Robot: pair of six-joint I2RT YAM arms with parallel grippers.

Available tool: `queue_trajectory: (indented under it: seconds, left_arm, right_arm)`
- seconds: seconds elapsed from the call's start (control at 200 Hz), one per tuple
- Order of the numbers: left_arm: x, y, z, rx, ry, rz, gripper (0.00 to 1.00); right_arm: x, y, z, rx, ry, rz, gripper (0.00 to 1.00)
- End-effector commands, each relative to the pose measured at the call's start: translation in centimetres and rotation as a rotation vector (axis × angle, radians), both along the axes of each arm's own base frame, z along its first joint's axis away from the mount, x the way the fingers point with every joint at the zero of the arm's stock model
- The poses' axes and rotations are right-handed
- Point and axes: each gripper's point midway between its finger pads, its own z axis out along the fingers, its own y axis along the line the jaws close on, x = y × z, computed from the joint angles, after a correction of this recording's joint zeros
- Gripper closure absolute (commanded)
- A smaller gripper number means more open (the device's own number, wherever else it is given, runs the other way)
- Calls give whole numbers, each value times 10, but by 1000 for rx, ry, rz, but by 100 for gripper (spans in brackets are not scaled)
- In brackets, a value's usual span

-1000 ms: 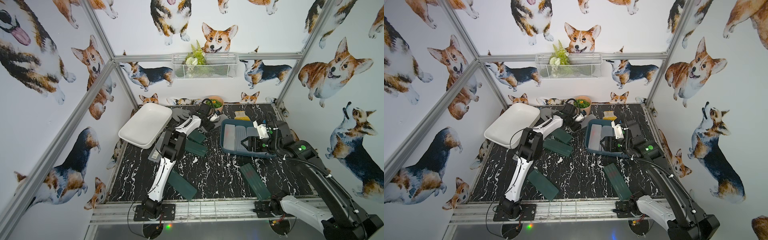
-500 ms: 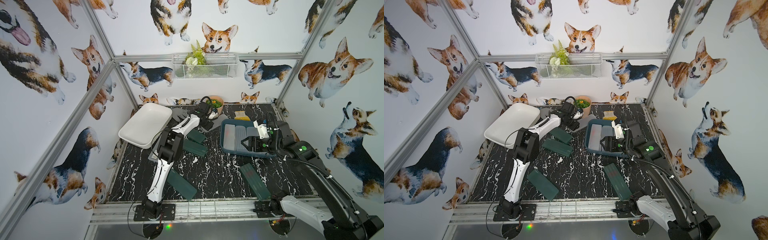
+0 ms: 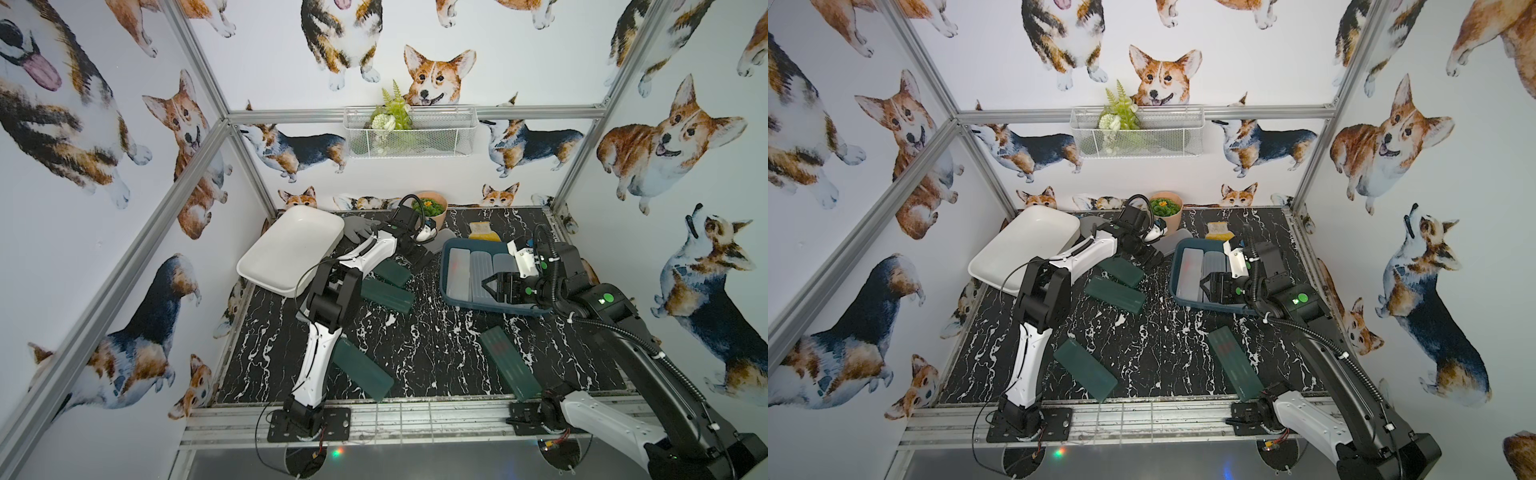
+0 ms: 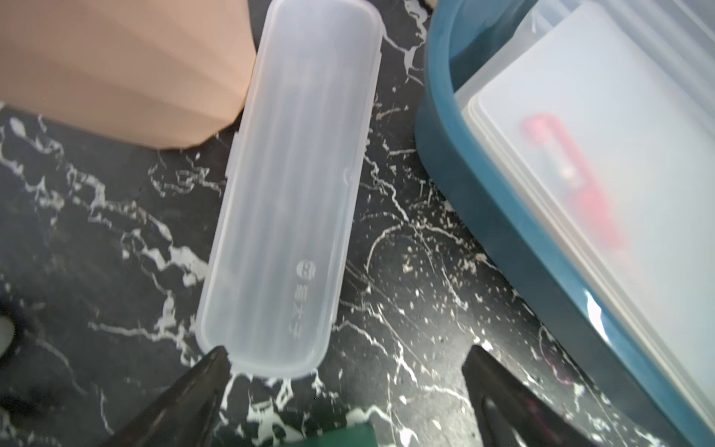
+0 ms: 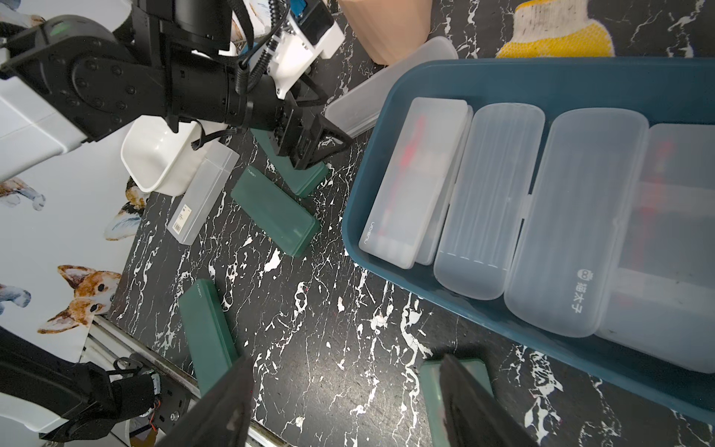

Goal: Place the pencil cases by color into the storage box
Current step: Pick up the pencil case from the center of the board.

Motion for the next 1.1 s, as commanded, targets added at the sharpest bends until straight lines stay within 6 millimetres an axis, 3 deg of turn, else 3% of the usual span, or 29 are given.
queue_trajectory:
  seconds: [0.0,0.195,0.626,0.761,0.921,1.096]
  left_arm:
    - [8,-1,-9,39,-20,-48,2]
    - [24,5,-23,55,-30,-30,1]
    - [24,6,-57,74,27,-11,3]
    - [28,11,-56,75,22,11,13]
    - [24,13,-52,55,42,26,38]
    - [16,20,-42,58,66,62,45]
  right_arm:
    - [3,1,5,4,-32,8,24]
    - [0,-3,5,-26,-45,16,24]
    - [2,0,-4,-47,-34,45,24]
    - [2,0,-5,-42,-32,43,23]
    - [3,0,-5,-40,-32,37,23]
    - [5,0,-3,-37,-44,36,23]
